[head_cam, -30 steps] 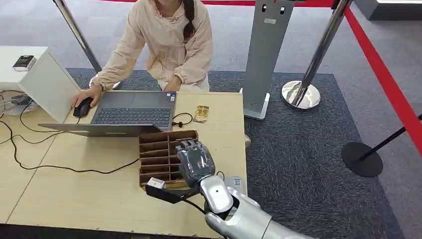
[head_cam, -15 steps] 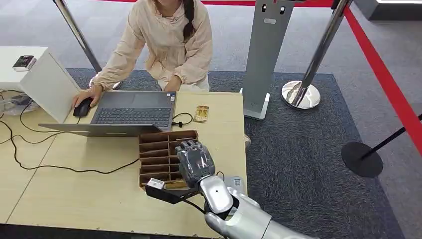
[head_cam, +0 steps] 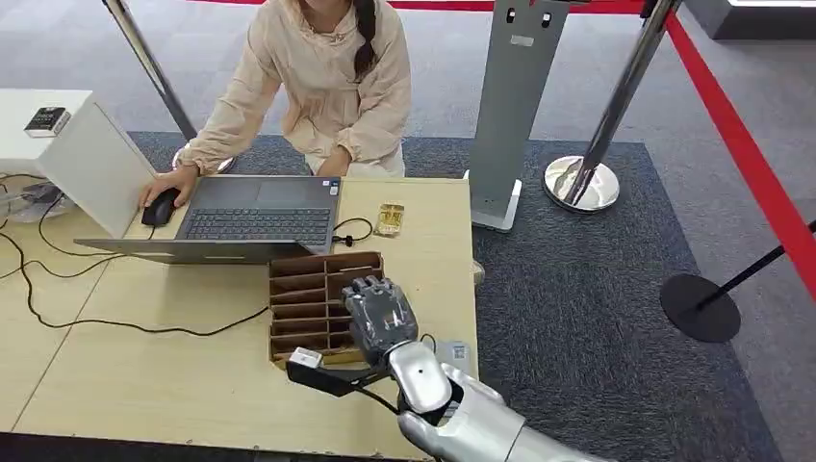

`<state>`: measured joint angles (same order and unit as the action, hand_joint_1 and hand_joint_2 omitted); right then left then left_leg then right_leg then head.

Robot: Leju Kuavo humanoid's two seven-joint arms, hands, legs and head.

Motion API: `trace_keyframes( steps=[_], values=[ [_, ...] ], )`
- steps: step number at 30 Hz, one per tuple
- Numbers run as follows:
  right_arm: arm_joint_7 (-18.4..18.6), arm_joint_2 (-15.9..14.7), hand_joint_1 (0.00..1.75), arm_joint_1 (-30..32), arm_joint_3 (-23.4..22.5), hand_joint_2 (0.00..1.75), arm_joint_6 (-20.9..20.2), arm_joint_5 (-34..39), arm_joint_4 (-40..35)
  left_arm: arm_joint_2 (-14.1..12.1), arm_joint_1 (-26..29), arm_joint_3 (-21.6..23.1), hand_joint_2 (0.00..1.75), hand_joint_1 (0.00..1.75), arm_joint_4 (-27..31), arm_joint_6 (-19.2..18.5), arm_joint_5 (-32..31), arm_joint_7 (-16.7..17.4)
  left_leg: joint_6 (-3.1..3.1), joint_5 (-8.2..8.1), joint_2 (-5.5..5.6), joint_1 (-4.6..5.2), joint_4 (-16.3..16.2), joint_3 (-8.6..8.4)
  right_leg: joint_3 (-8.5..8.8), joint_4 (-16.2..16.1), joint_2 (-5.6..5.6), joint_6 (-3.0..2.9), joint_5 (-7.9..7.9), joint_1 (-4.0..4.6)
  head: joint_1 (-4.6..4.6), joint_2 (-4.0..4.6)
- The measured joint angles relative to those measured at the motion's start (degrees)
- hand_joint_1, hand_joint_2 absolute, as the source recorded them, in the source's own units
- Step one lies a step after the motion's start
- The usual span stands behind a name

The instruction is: Pass the card to the sensor for recognition and then transmit it.

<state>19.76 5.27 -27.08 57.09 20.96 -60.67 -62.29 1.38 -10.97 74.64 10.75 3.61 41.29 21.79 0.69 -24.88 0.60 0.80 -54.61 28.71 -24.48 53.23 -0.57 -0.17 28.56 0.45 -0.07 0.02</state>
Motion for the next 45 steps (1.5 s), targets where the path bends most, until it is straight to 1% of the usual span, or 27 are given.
trace_keyframes(
  steps=[6,8,10,11,12,13,14,25,32,38,45],
  values=[
    [-0.17,0.04,0.68,-0.01,0.09,1.75,0.5,0.13,1.18,0.0,0.01,0.0,1.75,0.0,0.0,0.02,0.0,0.0,0.0,0.0,0.0,0.0,0.0,0.0,0.0,0.0,0.0,0.0,0.0,0.0,0.0,0.0],
    [-0.17,0.04,0.72,-0.01,0.13,1.75,0.55,0.15,1.4,0.0,0.01,0.0,1.75,0.0,0.0,0.0,0.0,0.0,0.0,0.0,0.0,0.0,0.0,0.0,0.0,0.0,0.0,0.0,0.0,0.0,0.0,0.0],
    [-0.17,0.11,0.79,-0.01,0.13,1.75,0.57,0.15,1.6,0.0,0.01,0.0,1.75,0.0,0.0,0.02,0.0,0.0,0.0,0.0,0.0,0.0,0.0,0.0,0.0,0.0,0.0,0.0,0.0,0.0,0.0,0.0],
    [-0.17,0.13,0.91,-0.01,0.13,1.75,0.57,0.13,1.71,0.0,0.01,0.0,1.75,0.0,0.0,0.02,0.0,0.0,0.0,0.0,0.0,0.0,0.0,0.0,0.0,0.0,0.0,0.0,0.0,0.0,0.0,0.0],
    [-0.17,0.15,1.1,-0.01,0.15,1.75,0.57,0.15,1.84,0.0,0.01,0.0,1.75,0.0,0.0,0.0,0.0,0.0,0.0,0.0,0.0,0.0,0.0,-0.01,0.01,0.0,0.0,0.0,0.0,0.0,0.0,0.0],
    [-0.17,0.17,1.34,-0.01,0.15,1.75,0.57,0.13,1.95,0.0,0.01,0.0,1.75,0.0,0.0,0.02,0.0,0.0,0.0,0.0,0.0,0.0,0.0,0.0,0.0,0.0,0.0,0.0,0.0,0.0,0.0,0.0],
    [-0.17,0.2,1.41,-0.02,0.17,1.75,0.57,0.13,2.1,0.0,0.01,0.0,1.75,0.0,0.0,0.0,0.0,0.0,0.0,0.0,0.0,0.0,0.0,-0.01,0.01,0.0,0.0,0.0,0.0,0.0,0.0,0.0],
    [-0.24,0.24,1.43,-0.02,0.22,1.75,0.59,0.13,2.32,0.0,0.01,0.0,1.75,0.0,0.0,0.02,0.0,0.0,0.0,0.0,0.0,0.0,0.0,0.0,0.01,0.0,0.0,0.0,0.0,0.0,0.0,0.0],
    [-0.83,1.07,1.4,-0.6,0.39,1.75,1.27,0.33,4.09,-0.02,0.03,0.0,1.75,0.0,0.0,0.02,0.0,-0.13,0.0,0.0,0.0,0.0,-0.01,-0.01,0.01,0.01,0.0,0.0,0.0,0.0,0.0,0.0],
    [0.0,1.22,1.34,-0.8,0.42,1.75,0.2,0.11,3.89,-0.02,0.05,0.0,1.75,0.0,-0.02,0.02,0.0,-0.24,0.0,0.0,0.0,0.0,-0.02,-0.01,0.01,0.02,0.0,0.0,0.0,0.0,0.0,0.0],
    [0.39,1.2,1.33,-0.97,0.42,1.75,0.46,-0.24,3.63,-0.02,0.1,0.0,1.75,0.0,-0.02,0.02,0.0,-0.31,0.0,0.0,0.0,0.0,-0.04,0.0,0.01,0.04,0.0,0.0,0.0,0.0,0.0,0.0]
  ],
)
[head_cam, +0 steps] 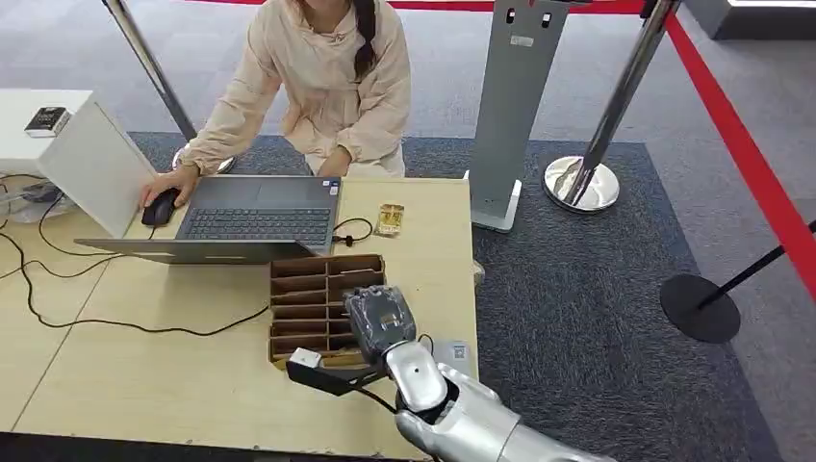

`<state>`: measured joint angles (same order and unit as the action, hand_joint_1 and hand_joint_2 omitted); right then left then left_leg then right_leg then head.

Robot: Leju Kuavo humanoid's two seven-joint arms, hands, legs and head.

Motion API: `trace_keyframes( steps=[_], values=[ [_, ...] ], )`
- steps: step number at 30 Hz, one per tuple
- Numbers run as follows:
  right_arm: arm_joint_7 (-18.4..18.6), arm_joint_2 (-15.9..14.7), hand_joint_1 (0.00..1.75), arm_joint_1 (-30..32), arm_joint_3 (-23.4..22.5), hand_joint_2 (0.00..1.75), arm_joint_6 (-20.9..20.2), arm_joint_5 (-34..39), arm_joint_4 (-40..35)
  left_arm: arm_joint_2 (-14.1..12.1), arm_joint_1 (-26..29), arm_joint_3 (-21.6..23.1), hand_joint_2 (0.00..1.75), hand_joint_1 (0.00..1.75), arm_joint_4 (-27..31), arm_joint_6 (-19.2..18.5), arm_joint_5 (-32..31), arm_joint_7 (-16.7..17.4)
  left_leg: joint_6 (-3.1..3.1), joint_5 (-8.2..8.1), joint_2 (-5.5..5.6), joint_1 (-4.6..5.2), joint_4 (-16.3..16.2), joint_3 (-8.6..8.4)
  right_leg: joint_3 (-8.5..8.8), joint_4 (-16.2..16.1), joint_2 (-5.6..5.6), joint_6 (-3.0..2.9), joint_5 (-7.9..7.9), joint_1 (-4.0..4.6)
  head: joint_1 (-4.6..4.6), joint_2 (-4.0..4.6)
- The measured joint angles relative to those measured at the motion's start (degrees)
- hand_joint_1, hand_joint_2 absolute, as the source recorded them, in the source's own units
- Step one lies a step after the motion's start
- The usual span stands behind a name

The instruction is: Pass the card to the sensor for recognition and then transmit it.

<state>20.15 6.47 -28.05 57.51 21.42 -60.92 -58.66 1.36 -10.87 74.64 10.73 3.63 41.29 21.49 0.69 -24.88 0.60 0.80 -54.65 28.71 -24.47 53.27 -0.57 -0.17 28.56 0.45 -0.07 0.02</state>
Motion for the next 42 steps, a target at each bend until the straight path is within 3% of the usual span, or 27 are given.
trace_keyframes(
  steps=[16,29,42],
  values=[
    [1.62,-1.27,1.24,-1.01,-2.16,1.75,-3.56,-4.09,-8.96,-0.02,-0.02,0.0,1.75,0.0,-0.02,-0.07,0.0,0.0,0.0,0.0,-0.01,0.0,-0.08,0.0,-0.01,0.08,0.0,0.0,0.0,0.0,0.0,0.0],
    [1.46,-2.25,0.87,-1.34,-3.3,1.75,-3.67,-4.72,-14.4,-0.02,-0.03,0.02,1.75,0.0,-0.04,-0.07,0.0,0.0,0.0,0.0,-0.01,0.0,-0.12,0.01,-0.01,0.09,0.0,0.0,0.0,0.0,0.0,0.0],
    [3.74,-4.33,0.86,-3.38,-6.16,1.75,-6.53,-6.49,-22.18,-0.02,0.01,0.0,1.75,0.0,-0.07,-0.26,0.0,-0.31,0.0,0.0,-0.01,0.0,-0.14,0.0,-0.01,0.1,0.0,0.0,0.0,-0.01,0.0,0.0]
  ],
)
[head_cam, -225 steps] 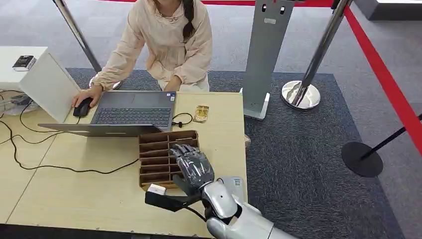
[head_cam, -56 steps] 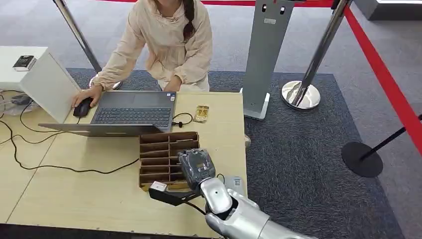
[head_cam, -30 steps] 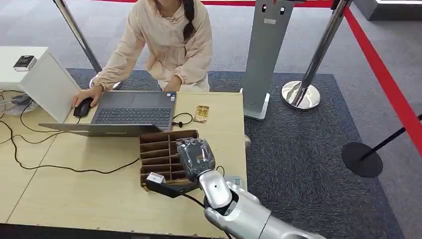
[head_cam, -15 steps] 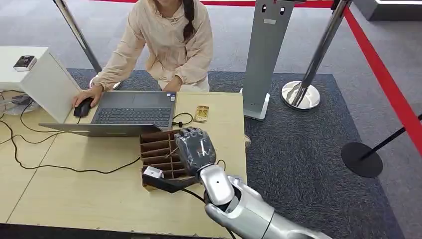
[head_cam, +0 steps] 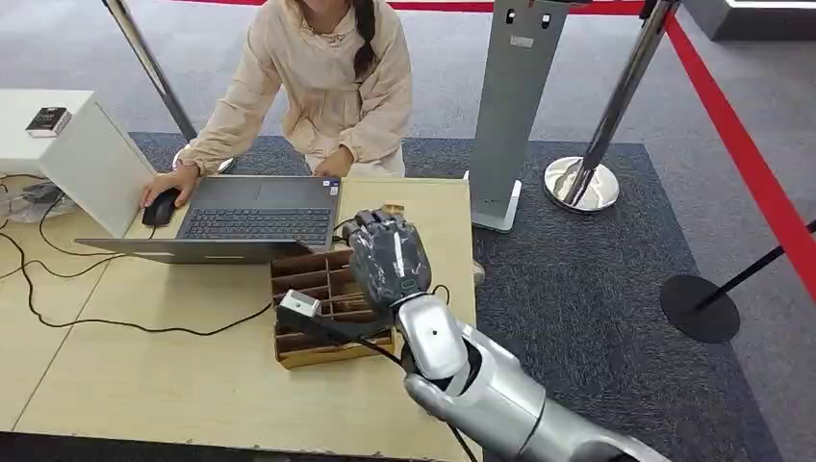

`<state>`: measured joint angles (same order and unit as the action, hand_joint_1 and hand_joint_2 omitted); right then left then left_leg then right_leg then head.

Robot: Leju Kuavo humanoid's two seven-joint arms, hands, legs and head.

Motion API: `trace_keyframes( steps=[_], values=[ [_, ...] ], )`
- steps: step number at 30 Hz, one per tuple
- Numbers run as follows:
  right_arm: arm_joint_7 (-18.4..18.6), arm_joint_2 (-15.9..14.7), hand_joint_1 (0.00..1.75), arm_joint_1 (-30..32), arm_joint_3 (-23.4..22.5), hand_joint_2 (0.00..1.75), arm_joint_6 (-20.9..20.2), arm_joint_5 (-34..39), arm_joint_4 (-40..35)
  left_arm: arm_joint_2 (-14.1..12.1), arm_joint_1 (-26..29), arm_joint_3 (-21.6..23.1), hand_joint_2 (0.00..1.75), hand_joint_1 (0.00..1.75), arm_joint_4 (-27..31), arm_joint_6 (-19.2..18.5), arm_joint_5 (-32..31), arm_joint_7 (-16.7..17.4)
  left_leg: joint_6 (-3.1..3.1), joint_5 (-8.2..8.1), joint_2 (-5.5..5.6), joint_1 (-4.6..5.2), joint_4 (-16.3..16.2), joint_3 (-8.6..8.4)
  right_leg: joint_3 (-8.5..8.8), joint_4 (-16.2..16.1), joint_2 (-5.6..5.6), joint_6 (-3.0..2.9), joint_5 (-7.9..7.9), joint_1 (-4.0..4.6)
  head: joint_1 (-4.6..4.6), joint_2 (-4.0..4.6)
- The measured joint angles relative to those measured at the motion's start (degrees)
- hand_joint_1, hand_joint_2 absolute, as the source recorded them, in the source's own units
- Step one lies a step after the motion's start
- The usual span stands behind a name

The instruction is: Pass the card to the sensor for recognition and then transmit it.

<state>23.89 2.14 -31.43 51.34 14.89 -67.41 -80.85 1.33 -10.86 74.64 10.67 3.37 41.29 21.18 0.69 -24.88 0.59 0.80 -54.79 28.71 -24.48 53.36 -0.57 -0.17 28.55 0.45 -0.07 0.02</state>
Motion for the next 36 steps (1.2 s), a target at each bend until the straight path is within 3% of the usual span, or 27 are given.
trace_keyframes(
  steps=[14,24,36],
  values=[
    [-0.11,-0.81,0.84,-0.07,-0.48,1.75,-2.19,0.09,-2.08,0.0,-0.01,0.0,1.75,0.0,-0.02,-0.13,0.0,-0.09,0.0,0.0,0.01,0.0,0.0,0.01,0.0,0.01,0.0,0.0,0.0,0.0,0.0,0.0],
    [0.04,-0.7,0.45,-1.18,0.26,1.75,-5.82,3.45,0.35,0.0,-0.01,0.0,1.75,0.0,-0.02,-0.24,0.0,-0.28,0.0,0.0,0.01,0.01,0.0,0.03,0.0,0.02,0.0,0.0,0.0,0.0,0.0,0.0],
    [0.85,-0.13,0.51,-3.1,0.65,1.75,-5.66,5.68,6.84,0.0,-0.01,0.0,1.75,0.0,-0.13,-0.35,0.0,-0.35,0.0,0.0,0.02,0.01,0.0,0.03,-0.01,0.03,0.0,0.0,0.0,0.0,0.0,0.0]
  ],
)
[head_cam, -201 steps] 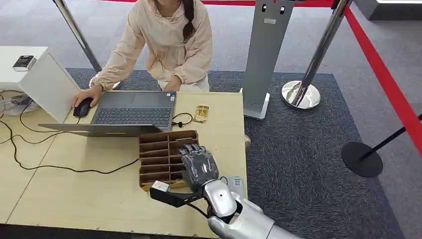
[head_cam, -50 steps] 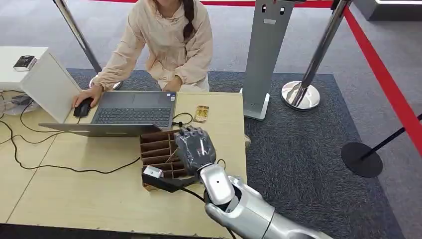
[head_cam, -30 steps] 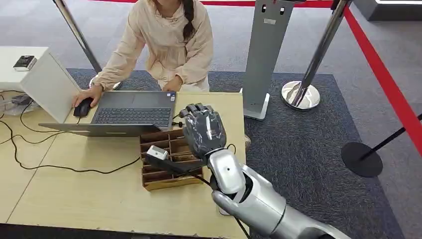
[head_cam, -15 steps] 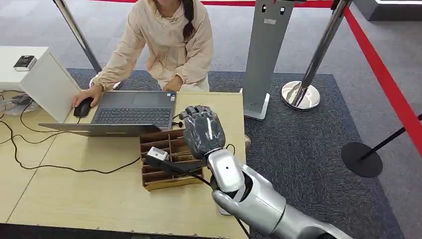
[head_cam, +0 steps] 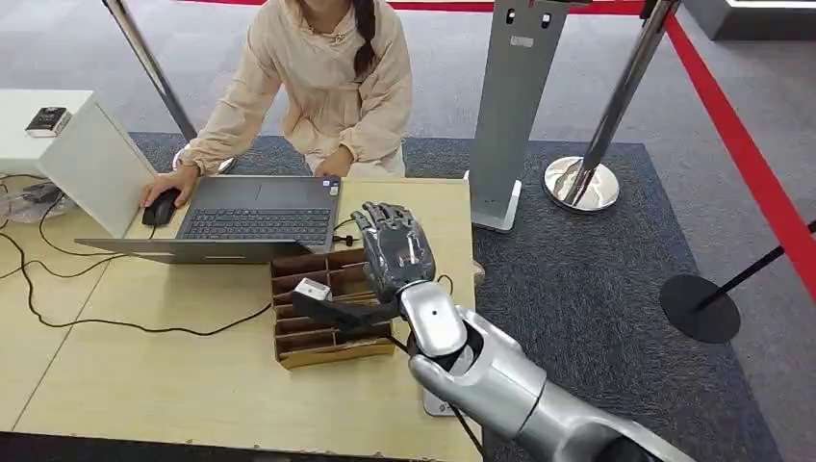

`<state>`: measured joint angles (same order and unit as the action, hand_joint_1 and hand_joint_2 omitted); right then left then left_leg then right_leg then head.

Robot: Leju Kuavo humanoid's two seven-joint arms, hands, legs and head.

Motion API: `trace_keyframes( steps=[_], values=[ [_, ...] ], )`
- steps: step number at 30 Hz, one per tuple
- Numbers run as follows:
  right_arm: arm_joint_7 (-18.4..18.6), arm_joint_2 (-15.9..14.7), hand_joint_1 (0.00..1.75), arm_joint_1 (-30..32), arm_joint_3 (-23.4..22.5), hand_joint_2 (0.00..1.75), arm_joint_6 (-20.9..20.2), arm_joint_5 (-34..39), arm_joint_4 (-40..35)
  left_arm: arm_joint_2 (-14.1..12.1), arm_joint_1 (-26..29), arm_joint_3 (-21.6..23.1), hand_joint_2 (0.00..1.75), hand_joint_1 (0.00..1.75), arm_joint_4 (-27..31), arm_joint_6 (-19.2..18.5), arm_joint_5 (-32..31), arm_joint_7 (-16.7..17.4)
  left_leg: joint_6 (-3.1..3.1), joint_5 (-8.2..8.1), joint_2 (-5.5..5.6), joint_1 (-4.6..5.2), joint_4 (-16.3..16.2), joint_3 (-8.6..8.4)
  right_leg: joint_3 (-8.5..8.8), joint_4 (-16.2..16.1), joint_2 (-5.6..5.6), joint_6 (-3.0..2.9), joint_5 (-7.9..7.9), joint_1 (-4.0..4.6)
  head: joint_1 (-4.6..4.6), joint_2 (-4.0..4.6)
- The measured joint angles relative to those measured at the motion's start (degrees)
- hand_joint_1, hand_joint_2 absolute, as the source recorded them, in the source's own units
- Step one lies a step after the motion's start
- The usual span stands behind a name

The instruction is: Pass the card to the sensor for recognition and then transmit it.

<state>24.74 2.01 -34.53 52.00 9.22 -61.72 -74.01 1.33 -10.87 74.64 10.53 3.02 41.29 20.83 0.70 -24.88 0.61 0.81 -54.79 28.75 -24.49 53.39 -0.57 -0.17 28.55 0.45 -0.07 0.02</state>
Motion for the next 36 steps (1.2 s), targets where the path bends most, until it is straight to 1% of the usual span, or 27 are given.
trace_keyframes(
  steps=[2,3,4,7,12,18,20,28,30,34,36],
  values=[
    [0.0,0.04,0.54,-0.09,0.02,1.75,0.0,0.0,0.7,0.0,0.0,0.0,1.75,0.0,-0.02,0.0,0.0,0.0,0.0,0.0,0.0,0.0,0.0,0.0,0.0,0.0,0.0,0.0,0.0,0.0,0.0,0.0],
    [0.02,0.09,0.58,-0.12,0.02,1.75,0.0,0.0,1.03,0.0,-0.01,0.0,1.75,0.0,-0.04,0.0,0.0,0.0,0.0,0.0,0.0,0.0,0.0,0.0,0.0,0.0,0.0,0.0,0.0,0.0,0.0,0.0],
    [0.07,0.11,0.66,-0.14,0.02,1.75,-0.02,0.04,1.23,0.0,-0.01,0.0,1.75,0.0,-0.04,0.0,0.0,0.0,0.0,0.0,0.0,0.0,0.0,0.0,0.0,0.0,0.0,0.0,0.0,0.0,0.0,0.0],
    [0.07,0.44,0.73,-0.37,0.07,1.75,-0.09,0.2,2.43,0.0,0.0,0.0,1.75,0.0,-0.04,0.0,0.0,-0.02,0.0,0.0,0.0,0.0,0.0,0.0,-0.01,0.0,0.0,0.0,0.0,0.0,0.0,0.0],
    [-0.22,1.29,0.72,-0.53,0.26,1.75,-0.11,0.52,4.48,0.0,0.0,0.0,1.75,0.0,-0.07,0.0,0.0,-0.11,0.0,0.0,0.0,0.0,0.0,0.0,-0.01,0.01,0.0,0.0,0.0,0.0,0.0,0.0],
    [-0.83,2.43,0.73,-0.53,0.44,1.75,0.11,0.52,6.58,0.0,0.0,0.0,1.75,0.0,-0.09,0.02,0.0,-0.13,0.0,0.0,0.0,0.0,0.0,0.01,-0.02,0.02,0.0,0.0,0.0,0.0,0.0,0.0],
    [-0.98,2.93,0.72,-0.54,0.57,1.75,0.24,0.52,7.26,0.0,0.0,0.0,1.75,0.0,-0.09,0.02,0.0,-0.13,0.0,0.0,-0.01,0.0,0.0,0.01,-0.02,0.03,0.0,0.0,0.0,0.0,0.0,0.0],
    [-1.99,4.87,0.75,-0.73,1.36,1.75,1.05,0.85,10.1,0.0,0.0,0.0,1.75,0.0,-0.09,0.02,0.0,-0.15,0.0,0.0,0.0,0.0,0.0,0.01,-0.02,0.03,0.0,0.0,0.0,0.0,0.0,0.0],
    [-2.01,5.29,0.73,-0.76,1.51,1.75,1.09,0.87,10.69,0.0,0.0,0.0,1.75,0.0,-0.09,0.0,0.0,-0.15,0.0,0.0,-0.01,0.0,0.0,0.01,-0.02,0.04,0.0,0.0,0.0,0.0,0.0,0.0],
    [-2.08,6.01,0.79,-0.78,1.86,1.75,1.22,0.92,11.72,0.0,0.0,0.0,1.75,0.0,-0.09,0.0,0.0,-0.15,0.0,0.0,-0.01,0.0,0.0,0.01,-0.03,0.04,0.0,0.0,0.0,0.0,0.0,0.0],
    [-2.16,6.34,0.79,-0.85,2.03,1.75,1.29,0.92,12.24,0.0,0.01,0.0,1.75,0.0,-0.09,0.0,0.0,-0.15,0.0,0.0,-0.01,0.0,0.0,0.01,-0.03,0.04,0.0,0.0,0.0,0.0,0.0,0.0]
  ],
)
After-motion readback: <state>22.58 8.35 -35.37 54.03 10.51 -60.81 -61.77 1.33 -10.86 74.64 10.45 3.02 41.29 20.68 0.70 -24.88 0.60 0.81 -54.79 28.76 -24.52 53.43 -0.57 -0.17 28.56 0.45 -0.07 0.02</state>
